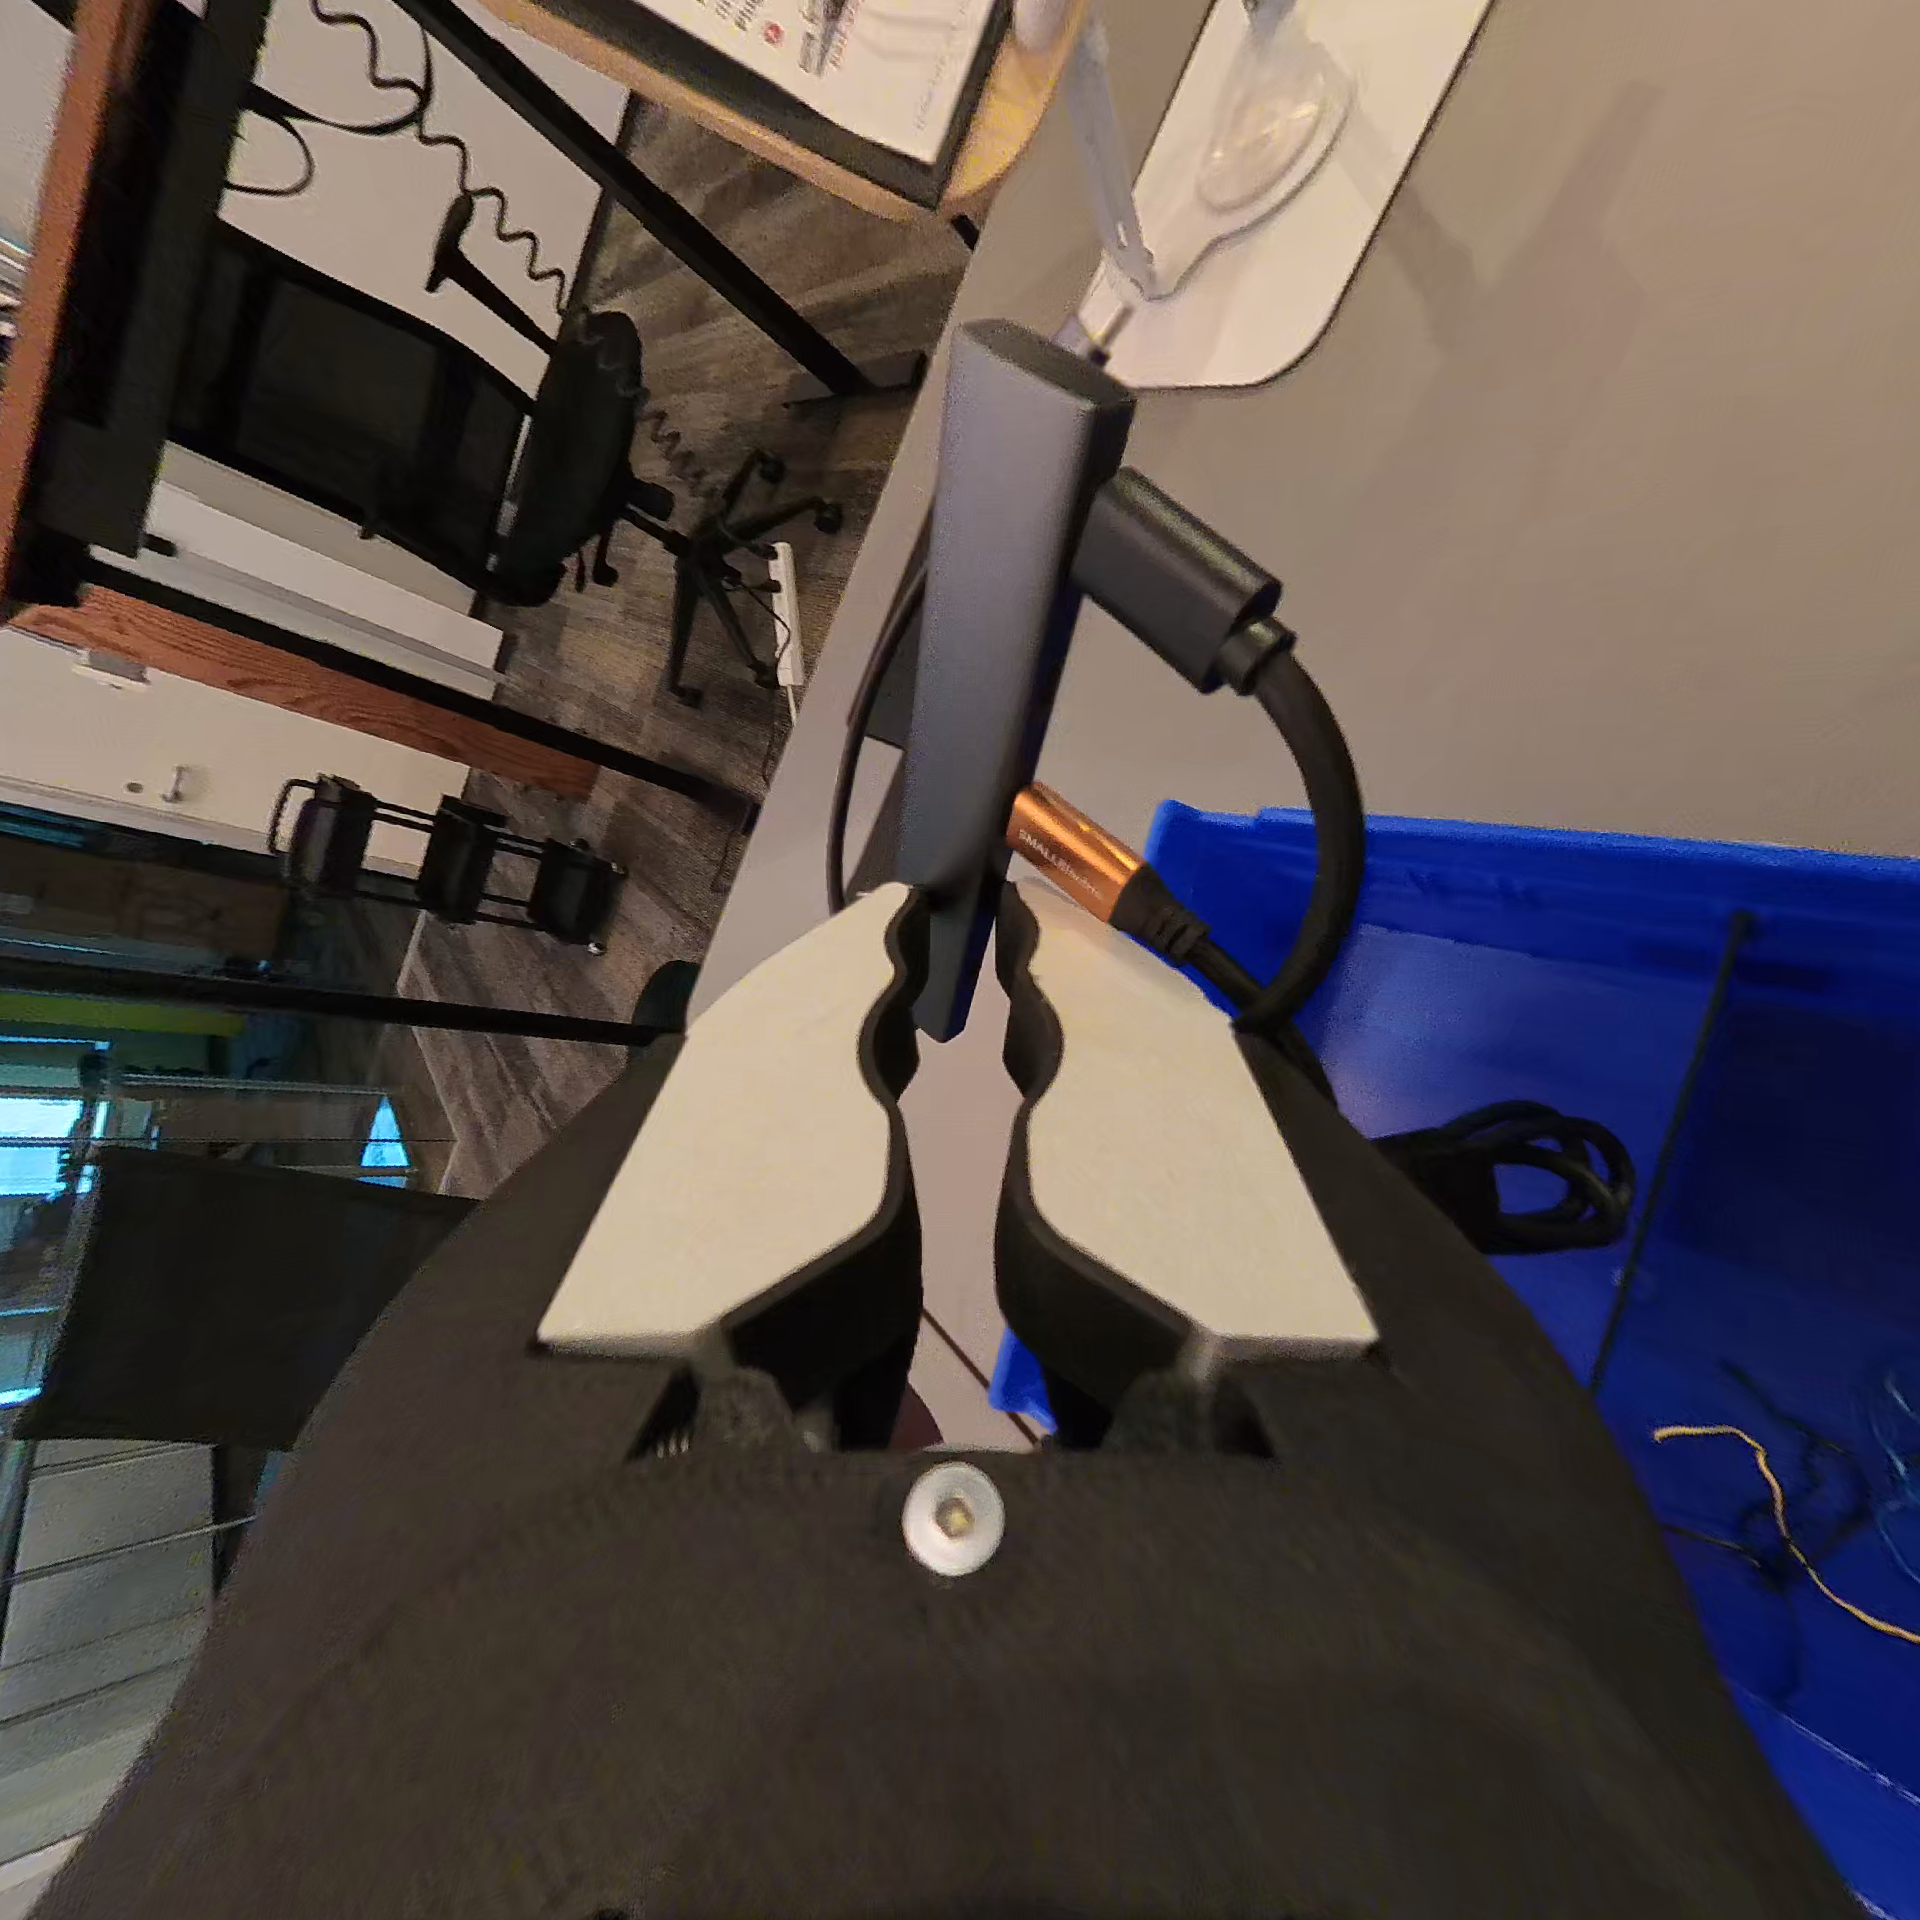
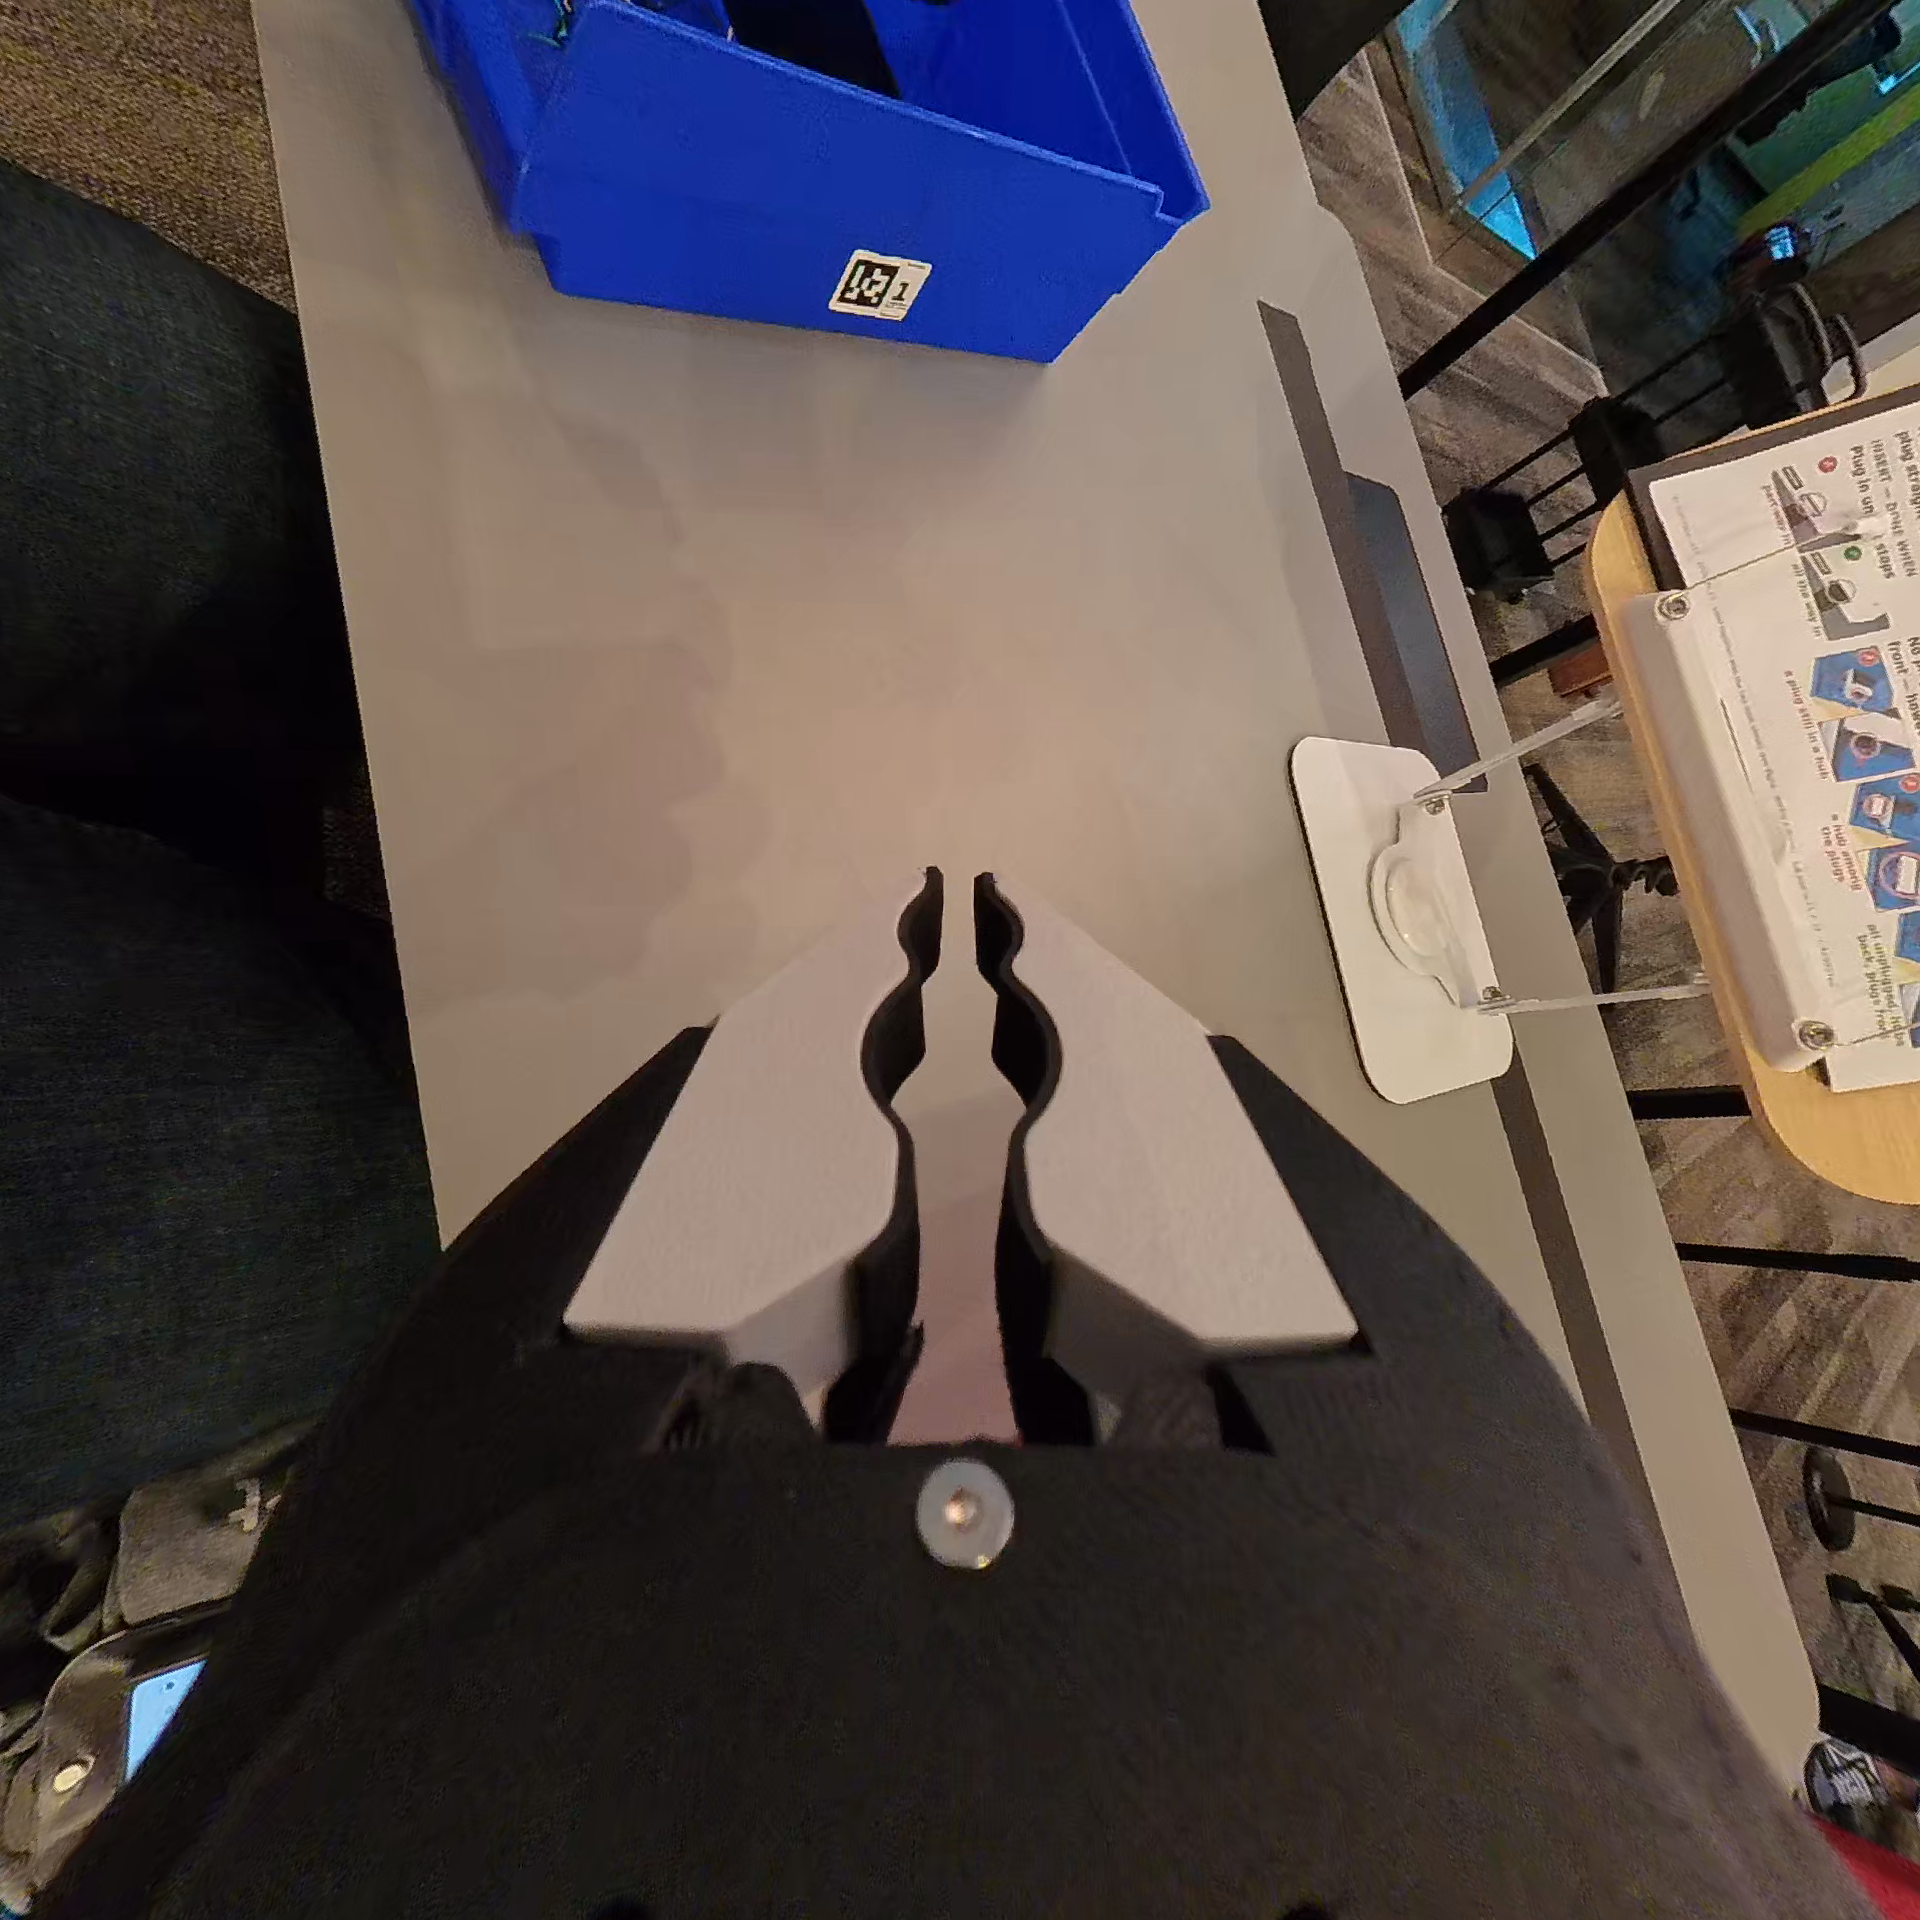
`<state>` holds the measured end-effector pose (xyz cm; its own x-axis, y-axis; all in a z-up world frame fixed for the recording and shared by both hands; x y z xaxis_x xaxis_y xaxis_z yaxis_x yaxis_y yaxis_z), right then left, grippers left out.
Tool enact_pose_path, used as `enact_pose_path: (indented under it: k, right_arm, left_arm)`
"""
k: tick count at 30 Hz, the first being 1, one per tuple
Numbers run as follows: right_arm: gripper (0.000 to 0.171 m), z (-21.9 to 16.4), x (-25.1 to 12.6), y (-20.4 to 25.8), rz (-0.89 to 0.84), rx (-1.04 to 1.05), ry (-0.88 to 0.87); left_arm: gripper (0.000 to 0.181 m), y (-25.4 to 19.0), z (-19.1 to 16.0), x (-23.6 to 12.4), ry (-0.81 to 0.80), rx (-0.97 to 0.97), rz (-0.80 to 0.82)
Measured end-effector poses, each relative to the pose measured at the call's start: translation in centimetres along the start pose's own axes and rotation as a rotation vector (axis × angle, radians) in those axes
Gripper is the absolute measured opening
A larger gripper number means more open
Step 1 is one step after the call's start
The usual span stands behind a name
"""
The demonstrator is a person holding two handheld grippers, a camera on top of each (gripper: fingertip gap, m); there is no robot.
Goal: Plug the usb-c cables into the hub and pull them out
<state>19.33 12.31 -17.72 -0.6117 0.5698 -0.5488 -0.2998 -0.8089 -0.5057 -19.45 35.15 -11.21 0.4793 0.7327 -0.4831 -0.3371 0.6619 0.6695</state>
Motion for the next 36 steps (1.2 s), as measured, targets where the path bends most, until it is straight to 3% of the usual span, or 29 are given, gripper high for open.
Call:
enact_pose_path:
  k: [16, 36]
  right_arm:
    - [0.003, 0.4, -0.3, 0.3, -0.036, 0.037, -0.032]
    - [0.015, 5.7, -1.5, -5.4, -0.296, 0.216, -0.263]
  left_arm:
    - [0.012, 2.3, 6.4, -0.3, -0.102, 0.029, 0.03]
    - [0.012, -1.6, 20.4, 3.4, -0.293, 0.196, -0.039]
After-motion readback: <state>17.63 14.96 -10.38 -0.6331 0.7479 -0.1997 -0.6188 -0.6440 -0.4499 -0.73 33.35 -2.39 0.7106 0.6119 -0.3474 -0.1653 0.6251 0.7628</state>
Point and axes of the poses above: each gripper's, where its closed fingertips meet, x out along the fingers, z out of its top, y = z × x across the jaws, the point moved 5 cm from there along -x, back along the fingers, and after that the axes turned 3 degrees about -y, right-handed, at the moved point
